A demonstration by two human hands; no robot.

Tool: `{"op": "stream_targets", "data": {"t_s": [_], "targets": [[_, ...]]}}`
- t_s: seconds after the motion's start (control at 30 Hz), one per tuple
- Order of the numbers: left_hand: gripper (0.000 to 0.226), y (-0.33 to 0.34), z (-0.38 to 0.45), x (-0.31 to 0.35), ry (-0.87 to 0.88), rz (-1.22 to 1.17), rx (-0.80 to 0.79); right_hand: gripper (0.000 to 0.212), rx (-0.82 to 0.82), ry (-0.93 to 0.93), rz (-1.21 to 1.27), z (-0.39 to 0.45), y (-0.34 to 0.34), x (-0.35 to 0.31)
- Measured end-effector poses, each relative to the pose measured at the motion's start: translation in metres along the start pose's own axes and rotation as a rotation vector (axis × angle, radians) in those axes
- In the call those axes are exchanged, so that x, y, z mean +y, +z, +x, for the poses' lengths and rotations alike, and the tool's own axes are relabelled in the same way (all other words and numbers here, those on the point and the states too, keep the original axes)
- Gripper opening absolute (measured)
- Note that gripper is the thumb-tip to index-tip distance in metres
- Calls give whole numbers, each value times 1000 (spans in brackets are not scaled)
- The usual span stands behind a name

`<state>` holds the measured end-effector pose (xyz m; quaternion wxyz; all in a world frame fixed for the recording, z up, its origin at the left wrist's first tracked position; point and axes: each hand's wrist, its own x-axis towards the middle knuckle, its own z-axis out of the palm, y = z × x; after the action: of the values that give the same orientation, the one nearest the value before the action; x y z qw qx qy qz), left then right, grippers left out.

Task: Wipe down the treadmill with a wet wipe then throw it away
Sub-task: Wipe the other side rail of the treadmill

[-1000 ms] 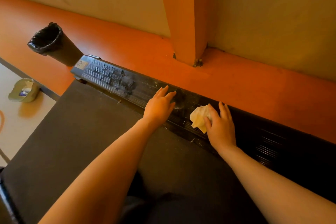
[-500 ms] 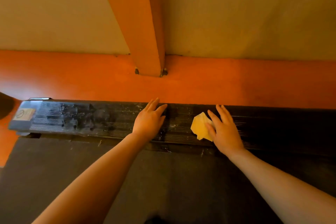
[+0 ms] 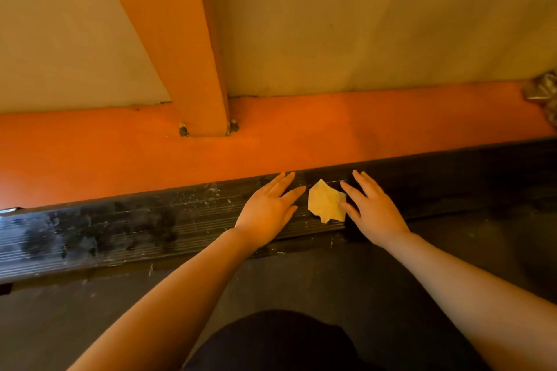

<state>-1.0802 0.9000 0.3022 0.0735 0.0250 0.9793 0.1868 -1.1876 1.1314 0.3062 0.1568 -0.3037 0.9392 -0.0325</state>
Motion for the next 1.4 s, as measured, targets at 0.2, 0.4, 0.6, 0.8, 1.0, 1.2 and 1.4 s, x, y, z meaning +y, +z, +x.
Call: {"op": "stream_targets", "data": {"t_s": [0.2, 0.4, 0.6, 0.8, 1.0, 1.2, 1.4], "targets": [[50, 7, 20, 23, 87, 43, -48, 50, 57, -16, 29, 1, 4, 10], [49, 25, 38, 38, 300, 130, -91, 46, 134, -77, 77, -1, 22, 27], [47, 41, 39, 36, 285, 147, -93, 45, 207, -150, 60, 3, 35, 38], [44, 56, 21, 28, 231, 114, 81, 44, 235, -197, 51, 8, 36, 38], [47, 44, 33, 17, 125, 97, 83, 43, 209, -294, 33, 24, 32, 35], [51, 53, 34, 33, -25, 43, 119, 44, 232, -282, 38, 30, 35, 29], [58, 71, 15, 55, -6, 30, 179, 42, 239, -284, 53, 32, 39, 30]]}}
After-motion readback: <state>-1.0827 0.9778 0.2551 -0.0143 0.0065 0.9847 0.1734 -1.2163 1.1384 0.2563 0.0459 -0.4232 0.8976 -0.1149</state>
